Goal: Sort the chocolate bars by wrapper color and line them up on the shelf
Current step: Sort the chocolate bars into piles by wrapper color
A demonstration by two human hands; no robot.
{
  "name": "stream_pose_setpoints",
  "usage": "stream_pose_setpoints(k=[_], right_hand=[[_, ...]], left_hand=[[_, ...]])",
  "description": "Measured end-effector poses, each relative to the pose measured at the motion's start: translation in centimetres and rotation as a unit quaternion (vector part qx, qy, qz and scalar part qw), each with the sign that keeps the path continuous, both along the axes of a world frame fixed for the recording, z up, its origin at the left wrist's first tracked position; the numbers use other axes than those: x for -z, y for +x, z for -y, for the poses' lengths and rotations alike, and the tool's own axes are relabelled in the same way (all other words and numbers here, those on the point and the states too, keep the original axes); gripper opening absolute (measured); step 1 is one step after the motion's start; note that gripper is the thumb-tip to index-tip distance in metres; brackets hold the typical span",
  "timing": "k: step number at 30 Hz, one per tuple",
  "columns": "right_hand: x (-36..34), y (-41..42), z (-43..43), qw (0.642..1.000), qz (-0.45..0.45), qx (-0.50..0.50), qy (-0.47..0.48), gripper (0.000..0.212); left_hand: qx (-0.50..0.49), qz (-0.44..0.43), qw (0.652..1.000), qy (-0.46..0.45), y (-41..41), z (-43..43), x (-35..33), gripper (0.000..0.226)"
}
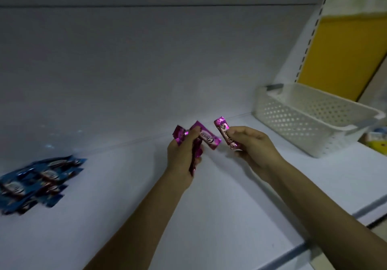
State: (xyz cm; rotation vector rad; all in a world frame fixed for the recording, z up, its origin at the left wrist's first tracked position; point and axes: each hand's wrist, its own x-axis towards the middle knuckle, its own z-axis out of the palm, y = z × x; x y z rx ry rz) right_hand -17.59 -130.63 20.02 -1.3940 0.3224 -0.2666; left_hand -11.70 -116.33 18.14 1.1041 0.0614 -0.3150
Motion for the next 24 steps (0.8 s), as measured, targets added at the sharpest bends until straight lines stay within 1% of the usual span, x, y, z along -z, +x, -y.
stream_pose_setpoints(k=[2,5,7,9,11,13,16,17,18,22,24], right_hand=[[0.3,0.9,0.7,0.999,-0.009,0.030,0.002,0.010],[1.3,1.7,0.8,0.996,-0.003,0.079,-0.031,0.016],[2.3,1.7,0.6,0.994,0.021,0.090,-0.058,0.017],[2.8,1.6,0.6,0.994,0.032,0.078,-0.072,0.015],[3.2,1.6,0.9,0.991,0.033,0.064,-0.112,0.012],[3.6,1.7,1.2,0.979,0.032,0.076,-0.188,0.019],[4.2,2.0,1.1,0.939,0.005,0.091,-0.332,0.019],[4.3,2.1,1.1,0.927,-0.002,0.095,-0.362,0.020],[4.3,2.1,1.0,0.921,-0.005,0.098,-0.376,0.021],[4.3,2.2,1.2,0.918,-0.003,0.104,-0.382,0.022],[4.5,2.1,1.3,0.909,-0.005,0.106,-0.404,0.022]], left_hand=[[0.004,-0.009,1.000,-0.021,0.3,-0.4,0.4,0.015],[0.035,-0.045,0.992,-0.113,0.6,-1.4,0.6,0.016],[0.046,-0.067,0.981,-0.174,0.6,-1.8,0.6,0.017],[0.050,-0.082,0.974,-0.206,0.7,-2.0,0.6,0.021],[0.051,-0.093,0.971,-0.214,0.6,-2.0,0.6,0.022],[0.051,-0.101,0.970,-0.217,0.6,-2.0,0.6,0.024],[0.050,-0.094,0.968,-0.227,0.6,-2.1,0.8,0.022],[0.053,-0.091,0.967,-0.230,0.6,-2.2,0.8,0.019],[0.054,-0.089,0.968,-0.229,0.6,-2.2,0.8,0.019],[0.046,-0.082,0.973,-0.211,0.5,-2.0,0.7,0.022],[0.038,-0.076,0.974,-0.210,0.6,-2.0,0.7,0.025]])
